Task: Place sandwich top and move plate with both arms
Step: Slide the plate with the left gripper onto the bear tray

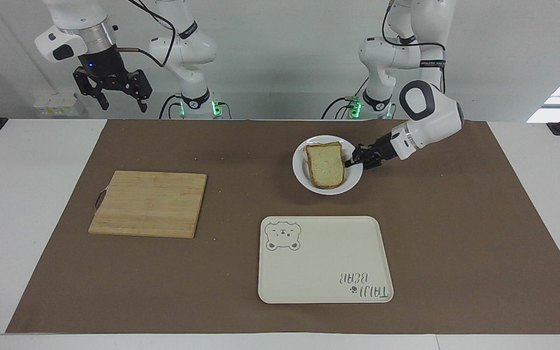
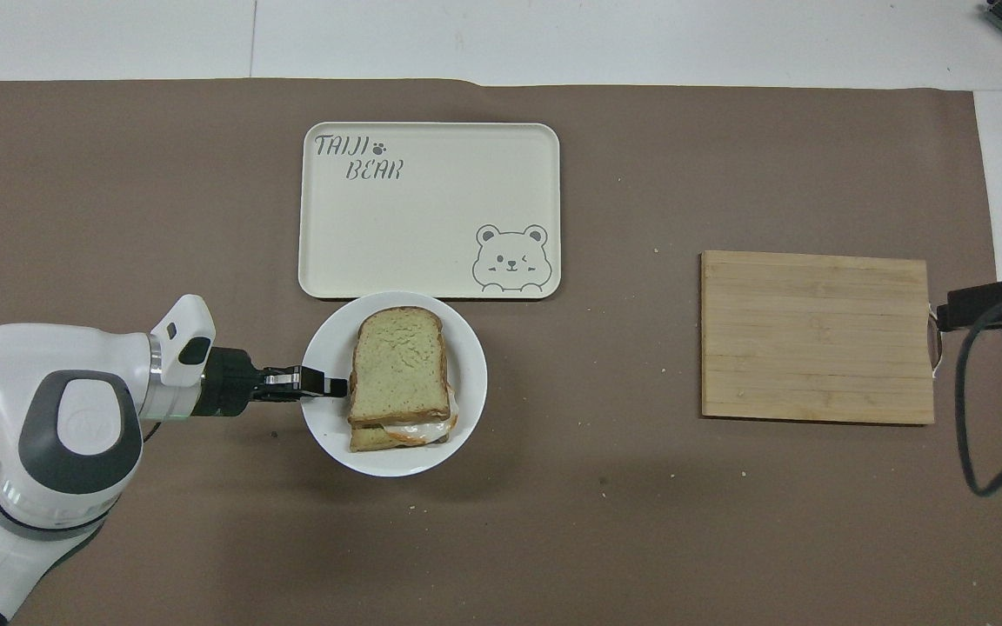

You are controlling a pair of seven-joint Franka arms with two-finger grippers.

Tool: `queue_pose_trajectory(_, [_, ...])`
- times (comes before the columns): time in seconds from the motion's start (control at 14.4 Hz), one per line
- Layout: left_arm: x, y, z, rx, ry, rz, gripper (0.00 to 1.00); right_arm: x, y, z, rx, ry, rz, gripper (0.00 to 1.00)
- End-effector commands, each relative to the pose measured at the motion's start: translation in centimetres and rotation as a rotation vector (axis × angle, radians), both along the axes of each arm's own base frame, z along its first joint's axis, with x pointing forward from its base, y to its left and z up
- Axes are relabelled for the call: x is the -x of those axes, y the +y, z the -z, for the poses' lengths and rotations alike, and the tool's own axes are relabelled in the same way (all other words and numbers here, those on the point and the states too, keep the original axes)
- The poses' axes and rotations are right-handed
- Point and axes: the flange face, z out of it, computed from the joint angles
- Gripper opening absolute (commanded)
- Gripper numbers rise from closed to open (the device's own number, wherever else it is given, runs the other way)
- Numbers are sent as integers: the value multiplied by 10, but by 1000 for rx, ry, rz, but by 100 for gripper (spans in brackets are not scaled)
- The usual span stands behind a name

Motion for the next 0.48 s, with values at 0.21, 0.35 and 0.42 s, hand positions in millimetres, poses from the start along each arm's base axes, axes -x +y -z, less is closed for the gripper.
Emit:
queue_pose_trajectory(0.21, [-75, 1, -23, -27, -100, 72, 0, 8, -2, -1, 17, 1, -20, 100])
queue_pose_trajectory(0.35, [-99, 9, -31, -35, -126, 47, 0, 7, -2, 0, 17, 2, -22, 100])
queue_pose_trajectory(0.42, [-108, 12, -35, -48, -137, 45, 0, 7, -2, 0, 17, 2, -22, 100])
